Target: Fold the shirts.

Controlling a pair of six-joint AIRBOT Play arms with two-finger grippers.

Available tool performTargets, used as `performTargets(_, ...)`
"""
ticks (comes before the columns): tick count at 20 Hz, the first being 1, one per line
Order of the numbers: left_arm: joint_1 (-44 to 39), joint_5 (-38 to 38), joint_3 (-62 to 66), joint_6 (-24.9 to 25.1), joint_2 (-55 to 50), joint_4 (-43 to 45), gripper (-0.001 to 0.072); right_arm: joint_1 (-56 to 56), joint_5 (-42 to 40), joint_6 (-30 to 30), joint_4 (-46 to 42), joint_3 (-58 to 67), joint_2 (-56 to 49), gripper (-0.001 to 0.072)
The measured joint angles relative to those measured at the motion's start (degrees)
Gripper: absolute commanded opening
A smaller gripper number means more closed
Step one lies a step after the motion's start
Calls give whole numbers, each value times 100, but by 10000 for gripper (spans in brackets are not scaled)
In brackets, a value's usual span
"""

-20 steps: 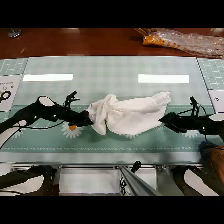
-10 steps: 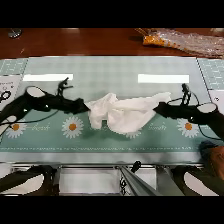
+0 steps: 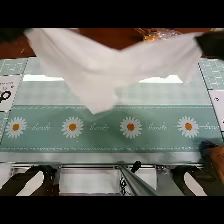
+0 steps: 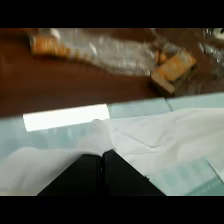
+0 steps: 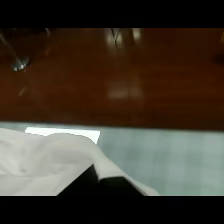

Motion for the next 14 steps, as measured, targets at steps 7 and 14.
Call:
performTargets(7, 297, -72, 2627, -76, 590, 229, 26, 0, 964, 619, -468, 2492, 146, 18)
performTargets(14, 330, -1729, 3182, -999, 1250, 1941, 26, 0, 3353, 1582, -1141, 3536, 496, 19)
